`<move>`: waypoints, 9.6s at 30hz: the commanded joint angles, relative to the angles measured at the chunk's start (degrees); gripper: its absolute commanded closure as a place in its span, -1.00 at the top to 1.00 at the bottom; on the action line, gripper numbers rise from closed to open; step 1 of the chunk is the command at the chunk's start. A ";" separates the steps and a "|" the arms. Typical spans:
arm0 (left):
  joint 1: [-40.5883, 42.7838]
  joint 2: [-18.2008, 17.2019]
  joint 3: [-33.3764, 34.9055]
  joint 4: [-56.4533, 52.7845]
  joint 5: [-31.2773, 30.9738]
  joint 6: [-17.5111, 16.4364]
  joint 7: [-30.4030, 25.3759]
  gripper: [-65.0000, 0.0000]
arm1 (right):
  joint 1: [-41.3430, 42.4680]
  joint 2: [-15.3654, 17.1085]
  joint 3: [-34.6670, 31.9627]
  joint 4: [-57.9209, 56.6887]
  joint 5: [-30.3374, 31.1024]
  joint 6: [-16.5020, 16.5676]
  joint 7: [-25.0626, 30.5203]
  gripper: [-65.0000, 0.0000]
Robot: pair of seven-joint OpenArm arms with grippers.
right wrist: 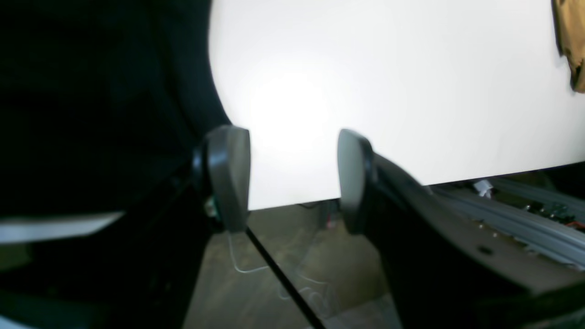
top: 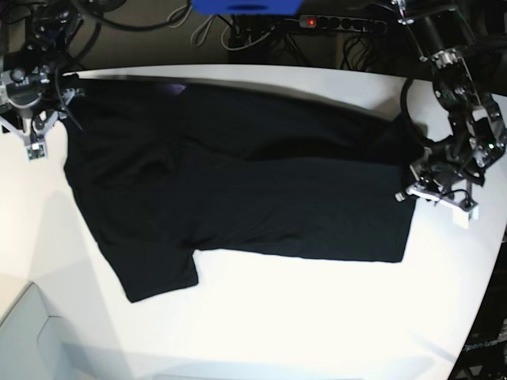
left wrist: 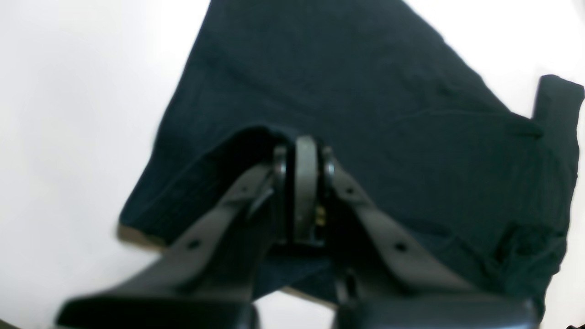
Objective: Layout the t-shirt on the table in an organized manner, then fold the t-shirt properly
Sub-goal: 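Move the right gripper to the shirt's collar corner and grasp it, then grasp the shirt edge with the left gripper and pull it taut, then pull the held edge outward with both grippers to straighten the shirt, then move both grippers to the shirt's hem corners and grasp them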
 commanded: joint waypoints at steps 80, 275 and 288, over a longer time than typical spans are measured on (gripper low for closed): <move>-20.22 -9.72 18.49 -28.96 -0.25 0.29 -5.57 -0.48 | -3.19 -0.54 -26.32 -28.62 7.35 -0.47 19.41 -1.00; -16.61 5.05 2.14 -22.71 8.10 0.64 -13.13 0.04 | 52.45 21.79 -18.49 -79.61 7.26 -0.47 37.52 0.05; -16.52 4.96 2.40 -24.56 8.54 0.64 -17.70 0.04 | 53.77 23.46 -18.14 -96.23 7.44 -0.47 52.11 0.14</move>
